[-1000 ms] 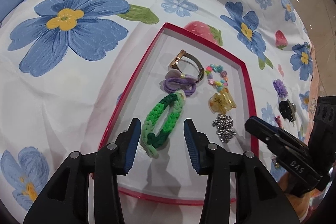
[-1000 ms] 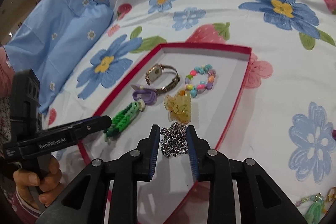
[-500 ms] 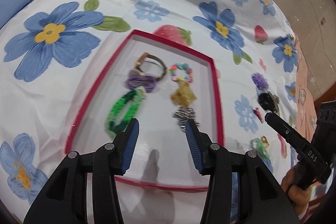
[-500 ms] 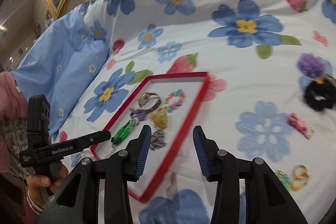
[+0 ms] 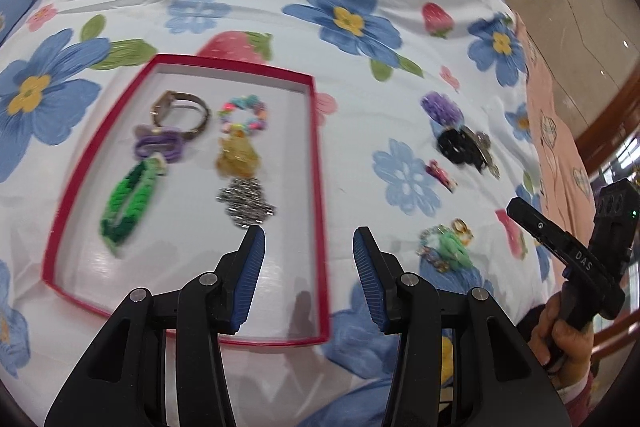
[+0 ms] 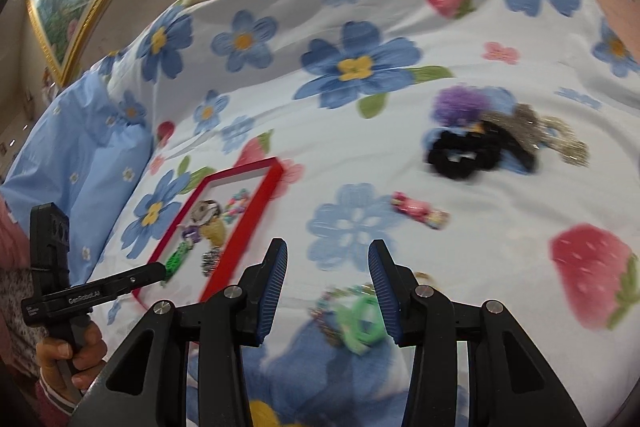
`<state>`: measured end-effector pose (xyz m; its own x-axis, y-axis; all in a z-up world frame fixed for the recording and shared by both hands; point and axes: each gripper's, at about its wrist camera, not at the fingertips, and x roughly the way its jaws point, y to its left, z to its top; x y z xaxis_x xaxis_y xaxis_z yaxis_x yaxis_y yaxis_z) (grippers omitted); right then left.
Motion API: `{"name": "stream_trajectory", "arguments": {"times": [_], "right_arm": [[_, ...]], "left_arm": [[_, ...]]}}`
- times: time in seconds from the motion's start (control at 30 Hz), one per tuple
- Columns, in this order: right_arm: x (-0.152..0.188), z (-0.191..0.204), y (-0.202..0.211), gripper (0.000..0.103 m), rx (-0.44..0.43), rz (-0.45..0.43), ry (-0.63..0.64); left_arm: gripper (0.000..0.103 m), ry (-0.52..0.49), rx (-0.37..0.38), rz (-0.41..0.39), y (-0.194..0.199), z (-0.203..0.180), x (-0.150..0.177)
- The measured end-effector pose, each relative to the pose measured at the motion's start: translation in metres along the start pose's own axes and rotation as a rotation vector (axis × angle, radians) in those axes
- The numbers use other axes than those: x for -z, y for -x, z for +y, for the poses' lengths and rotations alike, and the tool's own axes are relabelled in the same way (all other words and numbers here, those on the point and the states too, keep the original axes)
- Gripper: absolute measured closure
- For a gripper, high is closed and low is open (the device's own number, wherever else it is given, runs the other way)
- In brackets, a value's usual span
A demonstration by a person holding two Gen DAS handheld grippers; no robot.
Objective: Organize jewelry
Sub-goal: 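Move both open tools toward the green hair tie and yellow ring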
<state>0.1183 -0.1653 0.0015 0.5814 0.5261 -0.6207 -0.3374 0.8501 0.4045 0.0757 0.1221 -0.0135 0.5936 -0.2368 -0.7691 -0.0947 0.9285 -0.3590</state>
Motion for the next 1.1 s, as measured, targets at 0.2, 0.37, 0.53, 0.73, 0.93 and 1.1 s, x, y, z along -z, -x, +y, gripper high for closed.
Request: {"name": "stream_trajectory", "arguments": {"times": [0.2,0.37,0.53,0.73,0.93,1.1], "right_arm": [[0.013,-0.030,0.015,0.059,0.040,-0.002,-0.045],[0.025,-0.047,0.019,0.059,0.061,0.009,-0.073],[0.032,-0.058,0.015,0.059,0.080,0.026,-0.085],[0.034,-0.063,0.007,0.060,0.089,0.048,-0.080],[0.032,-0.067,0.003,0.060,0.091,0.061,-0.088],[0.025,-0.071,0.000,0.063,0.094,0.065,-0.091]], "left_arm": [[0.058,-0.049,0.017,0.033,-0.013,-0.026,0.005],[0.058,-0.087,0.024,0.061,-0.028,-0.044,0.010],[0.058,-0.119,0.043,0.093,-0.042,-0.062,0.014],[0.058,-0.163,0.090,0.114,-0.049,-0.086,0.015],[0.058,-0.210,0.131,0.139,-0.066,-0.115,0.013],[0.058,-0.241,0.159,0.177,-0.085,-0.133,0.015]]}}
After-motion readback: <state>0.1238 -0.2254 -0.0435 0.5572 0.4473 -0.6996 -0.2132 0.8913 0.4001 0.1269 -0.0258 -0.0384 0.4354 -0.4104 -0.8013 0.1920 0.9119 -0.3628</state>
